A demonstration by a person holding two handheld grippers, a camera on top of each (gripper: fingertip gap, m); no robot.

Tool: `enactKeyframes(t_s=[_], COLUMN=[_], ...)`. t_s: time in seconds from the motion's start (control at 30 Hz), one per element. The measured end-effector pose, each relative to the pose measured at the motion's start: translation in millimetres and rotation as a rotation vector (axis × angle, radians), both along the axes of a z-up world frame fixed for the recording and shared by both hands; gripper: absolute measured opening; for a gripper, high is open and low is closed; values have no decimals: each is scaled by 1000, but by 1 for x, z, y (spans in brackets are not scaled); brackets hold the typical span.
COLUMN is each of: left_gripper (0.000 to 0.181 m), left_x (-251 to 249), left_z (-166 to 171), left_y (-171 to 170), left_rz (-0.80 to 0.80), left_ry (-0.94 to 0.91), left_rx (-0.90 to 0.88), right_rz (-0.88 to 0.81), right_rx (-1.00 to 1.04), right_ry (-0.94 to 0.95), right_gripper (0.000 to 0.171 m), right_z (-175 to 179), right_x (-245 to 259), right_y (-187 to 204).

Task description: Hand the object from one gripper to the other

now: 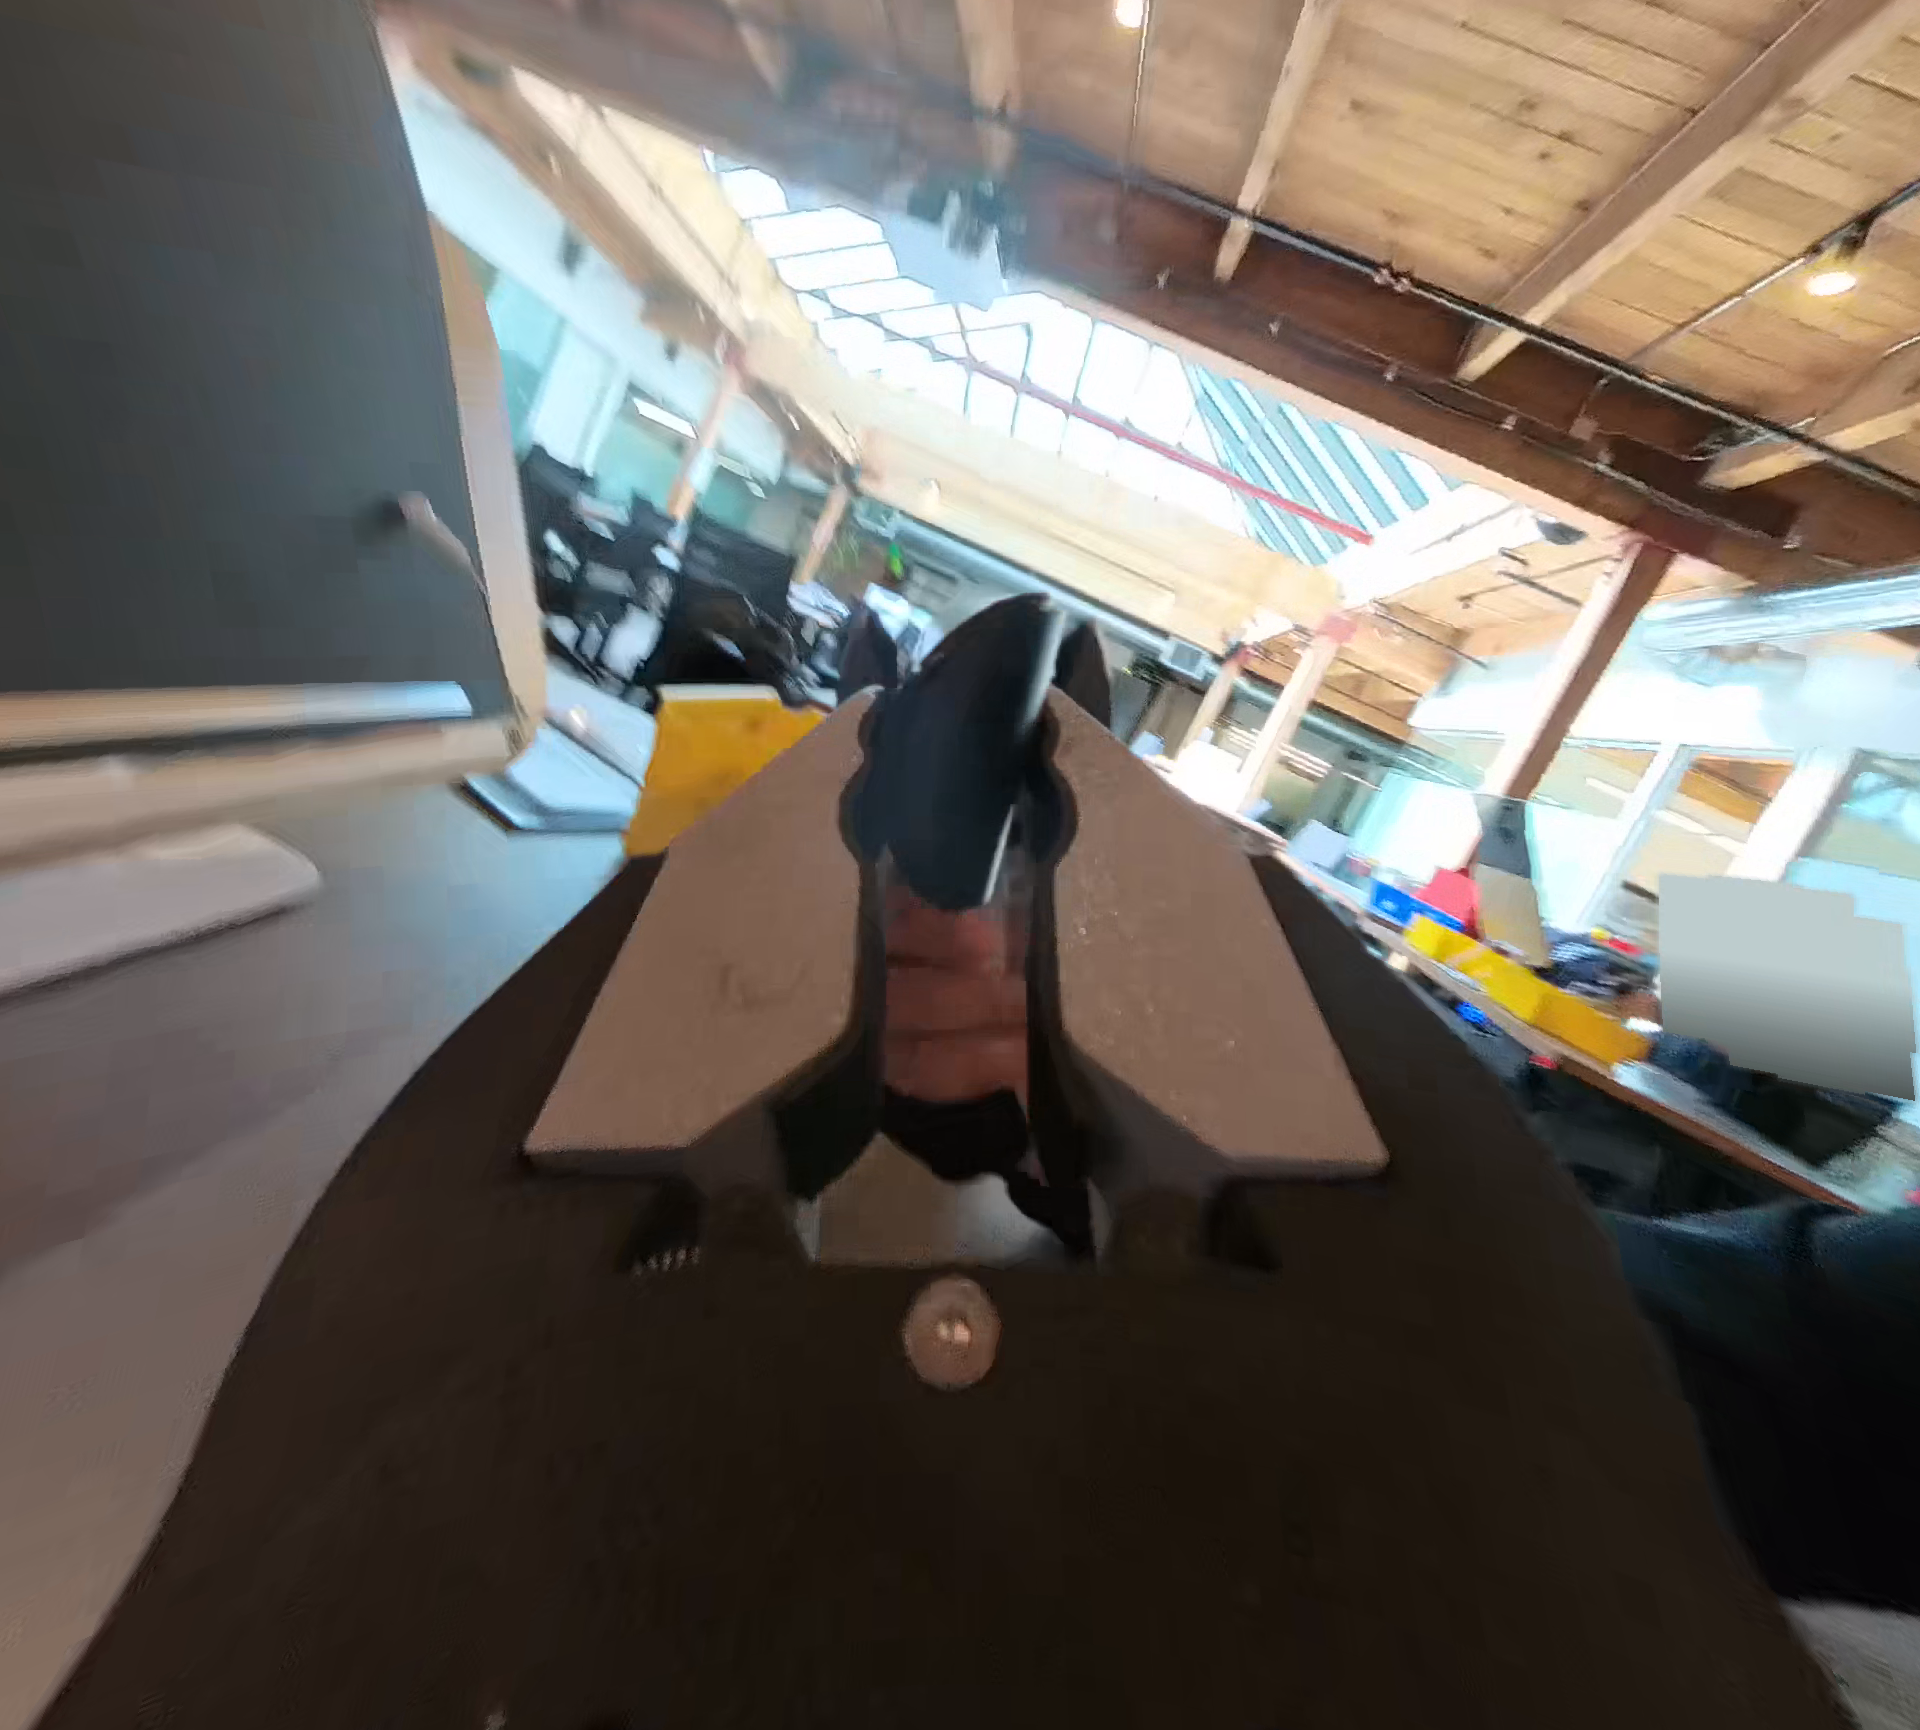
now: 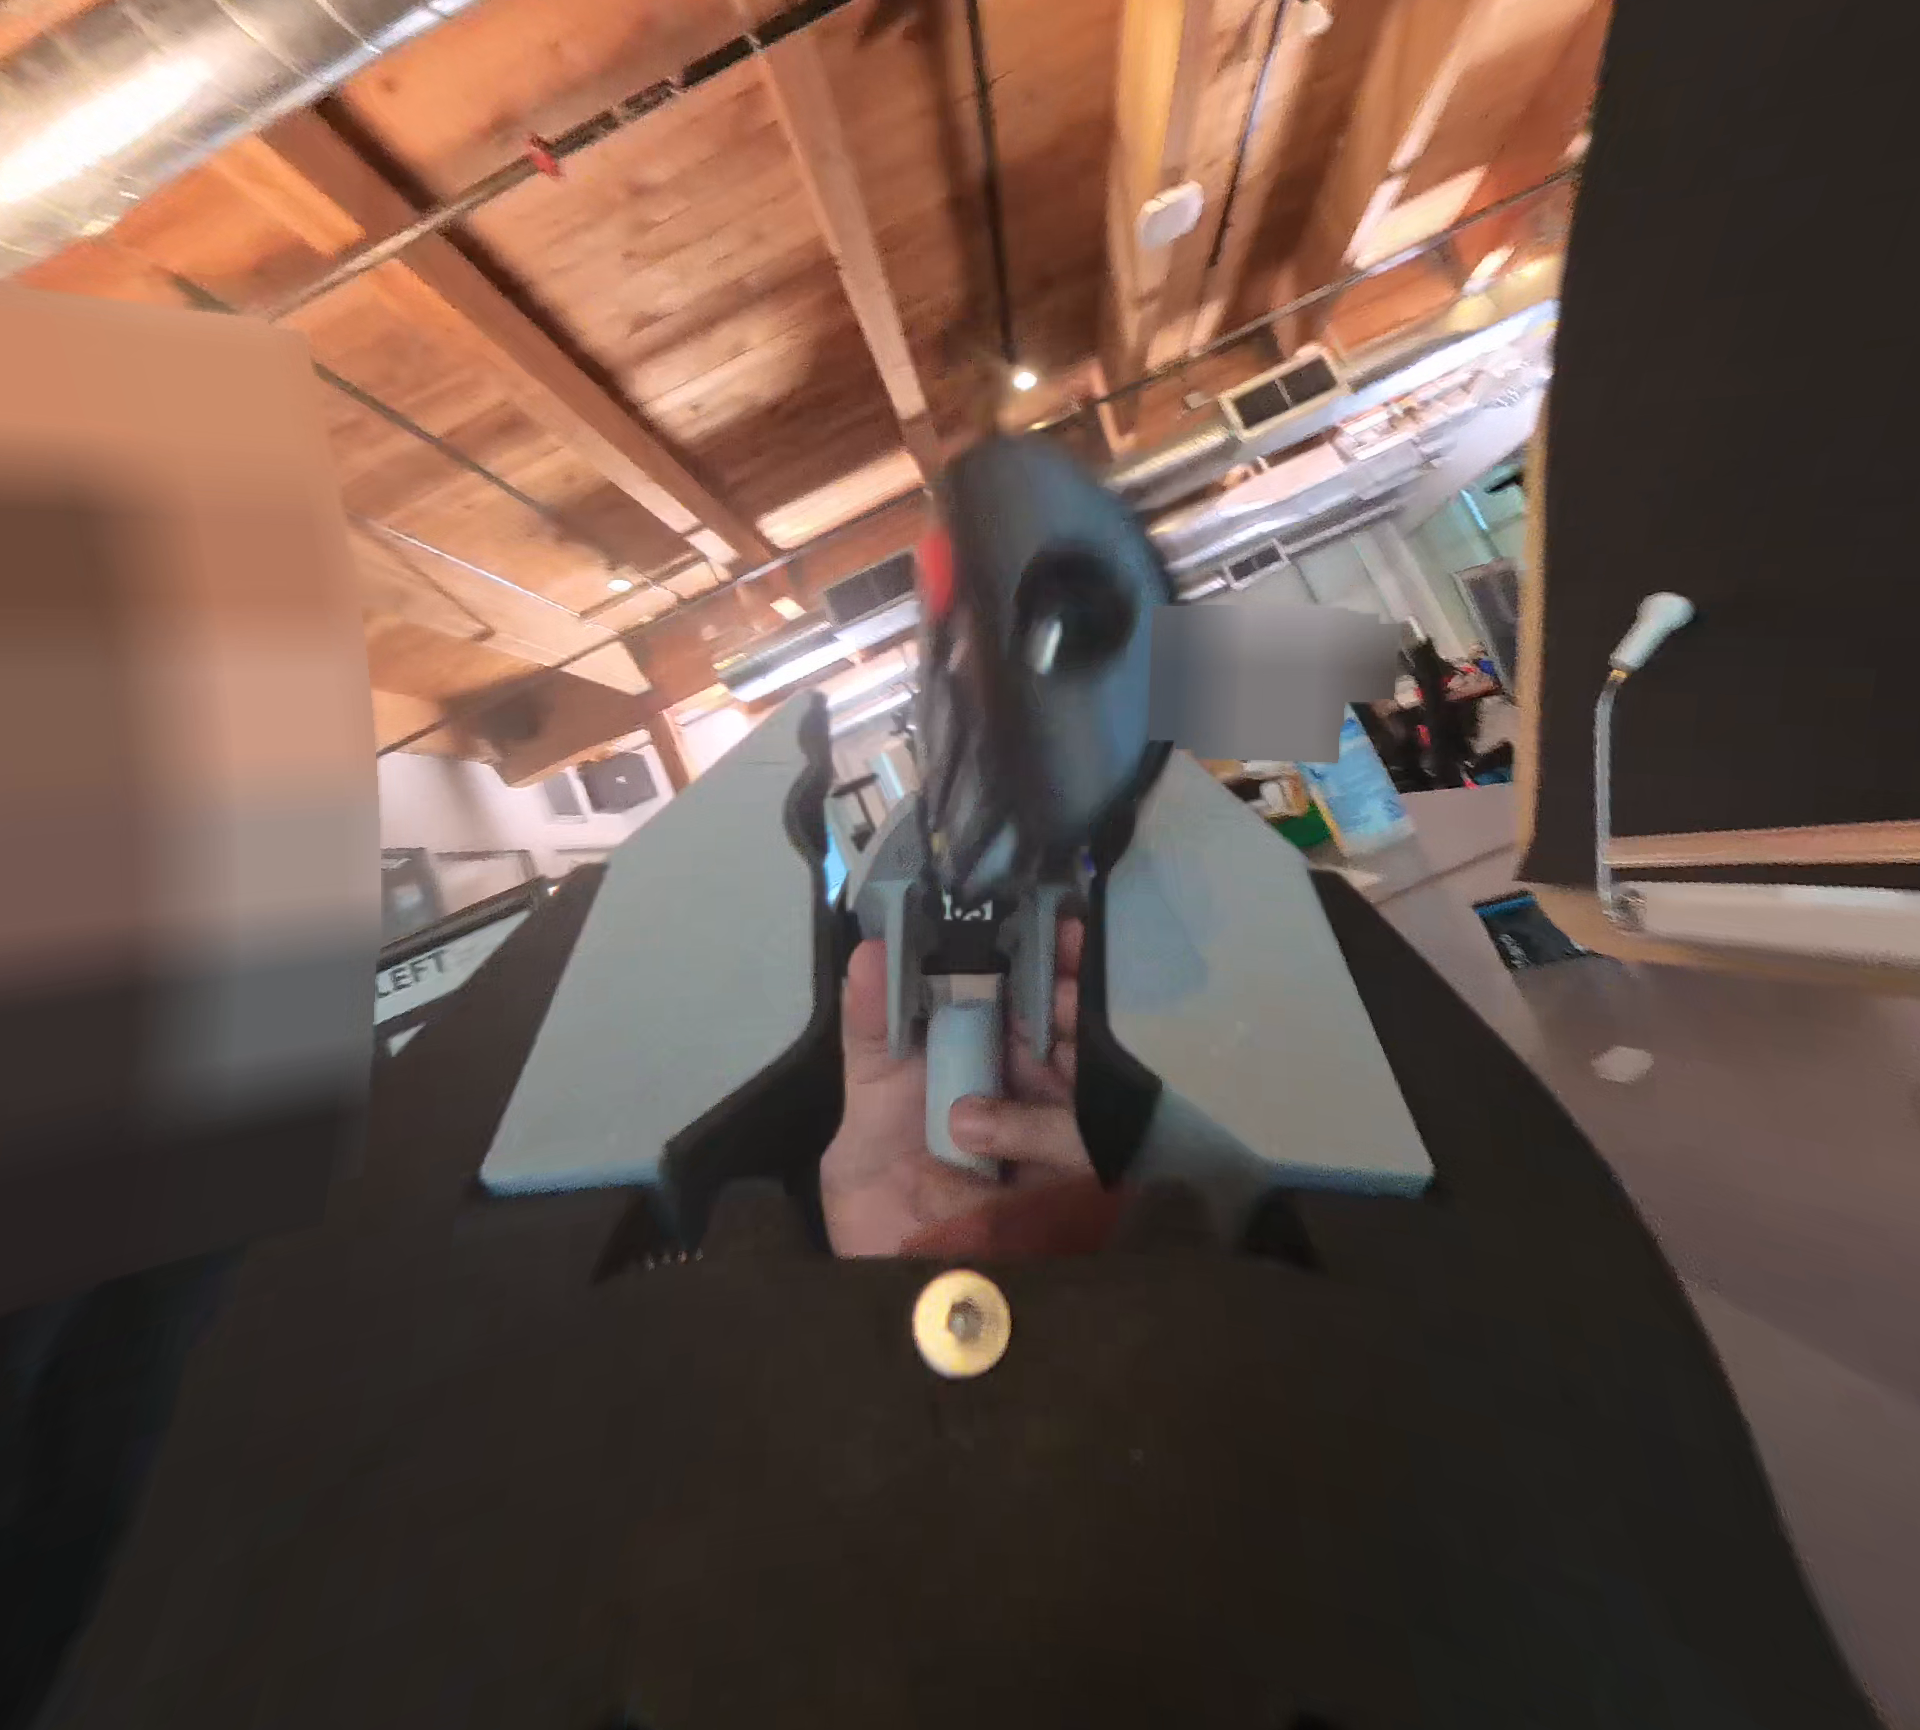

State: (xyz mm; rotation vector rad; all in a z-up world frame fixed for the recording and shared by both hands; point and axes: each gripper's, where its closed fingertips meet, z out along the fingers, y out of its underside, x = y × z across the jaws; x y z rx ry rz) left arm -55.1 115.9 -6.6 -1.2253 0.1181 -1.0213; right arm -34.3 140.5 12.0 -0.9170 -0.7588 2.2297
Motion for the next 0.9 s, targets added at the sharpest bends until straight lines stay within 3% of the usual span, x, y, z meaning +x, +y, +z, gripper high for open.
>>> enactKeyframes(t_s=[0.03,0.07,0.17,0.27,0.33,0.37,0.5,0.63,0.9], left_gripper=[22,23,23,42,55,75,83,82,77], left_x=[6,11,15,11,-4,-11,-23,-19,32], left_z=[-7,-12,-15,-32,-50,-54,-53,-50,-70], left_y=[3,4,6,18,28,30,29,21,-1], left_rz=[-52,-111,-167,-134,-62,-51,-139,-245,-450], left_ry=[-24,-67,-150,-37,-2,-11,-82,-96,85], left_rx=[-41,-74,-100,-234,-351,-394,-444,-452,-509], right_rz=[-7,-6,-83,-317,-533,-658,-1086,-1234,-1279], right_rx=[3,19,84,321,594,754,1467,1838,2067], right_ry=[-20,-8,-30,-73,-133,-188,-430,-556,-544], right_gripper=[35,27,25,25,25,24,23,24,23], right_z=[-3,-3,0,7,4,-3,-48,-73,-83], right_x=[-2,0,4,8,5,1,-16,-22,-38], right_y=[3,3,6,3,-4,-4,11,33,17])
